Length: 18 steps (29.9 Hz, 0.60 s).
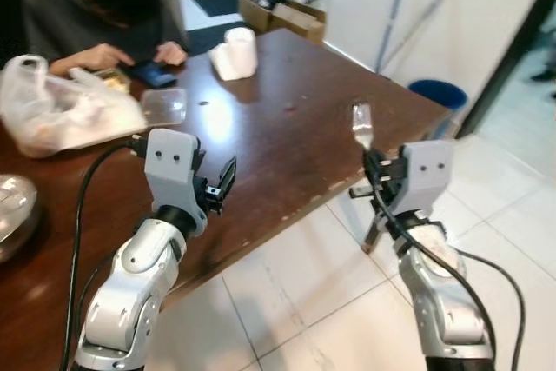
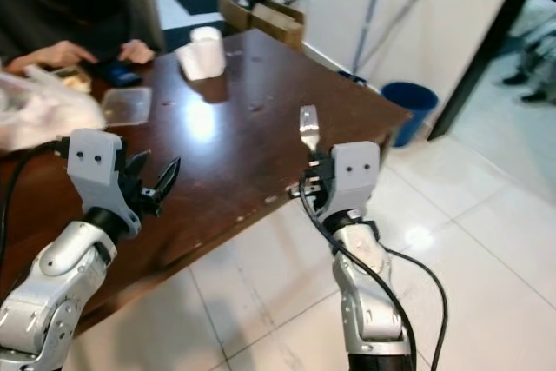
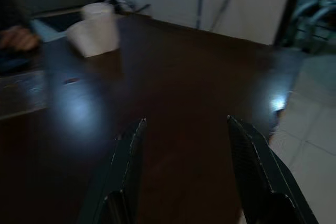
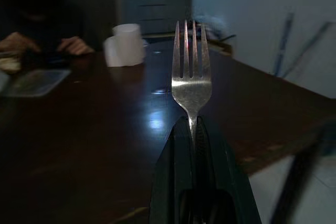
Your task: Setting the table
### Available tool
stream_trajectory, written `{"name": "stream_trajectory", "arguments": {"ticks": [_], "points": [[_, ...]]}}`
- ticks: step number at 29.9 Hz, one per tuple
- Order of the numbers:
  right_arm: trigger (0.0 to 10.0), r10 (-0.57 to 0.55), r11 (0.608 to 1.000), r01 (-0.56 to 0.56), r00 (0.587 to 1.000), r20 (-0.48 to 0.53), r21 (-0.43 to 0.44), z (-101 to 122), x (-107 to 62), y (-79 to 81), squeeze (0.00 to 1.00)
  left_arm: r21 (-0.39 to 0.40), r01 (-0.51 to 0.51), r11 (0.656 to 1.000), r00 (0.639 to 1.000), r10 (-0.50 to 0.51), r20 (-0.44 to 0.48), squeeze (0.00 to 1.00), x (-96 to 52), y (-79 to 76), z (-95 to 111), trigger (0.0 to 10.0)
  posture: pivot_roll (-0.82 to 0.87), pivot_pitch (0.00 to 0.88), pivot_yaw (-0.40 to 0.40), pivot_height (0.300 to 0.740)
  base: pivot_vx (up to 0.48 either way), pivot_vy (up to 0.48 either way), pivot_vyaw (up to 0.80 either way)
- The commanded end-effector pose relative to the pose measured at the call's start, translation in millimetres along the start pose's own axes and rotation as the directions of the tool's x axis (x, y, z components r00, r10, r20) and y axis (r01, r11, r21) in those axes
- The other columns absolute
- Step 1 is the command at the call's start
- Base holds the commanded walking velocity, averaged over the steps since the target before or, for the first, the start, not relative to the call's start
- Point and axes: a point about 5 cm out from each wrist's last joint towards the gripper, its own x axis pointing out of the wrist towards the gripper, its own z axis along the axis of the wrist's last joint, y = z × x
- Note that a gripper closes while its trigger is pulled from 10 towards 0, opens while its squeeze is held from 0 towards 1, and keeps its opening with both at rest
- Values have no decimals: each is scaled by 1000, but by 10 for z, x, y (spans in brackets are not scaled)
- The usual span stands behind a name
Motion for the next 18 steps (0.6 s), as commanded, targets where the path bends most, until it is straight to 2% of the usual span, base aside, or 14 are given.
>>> {"name": "stream_trajectory", "arguments": {"ticks": [1, 18], "points": [[10000, -3, 1000, 3, 1000, -1, 2, -4, 7, -18, 0, 7, -4, 1000, 1000, 5, -6, 0, -1, -6, -22, 10000, -64, 0, 81, 740, 0, 0, -800], [10000, -1, 1000, 1, 1000, -8, 2, -26, 5, -16, 0, -2, -5, 1000, 1000, 5, -17, 0, 11, -16, -65, 10000, -61, 0, 79, 740, 0, 0, -800]]}}
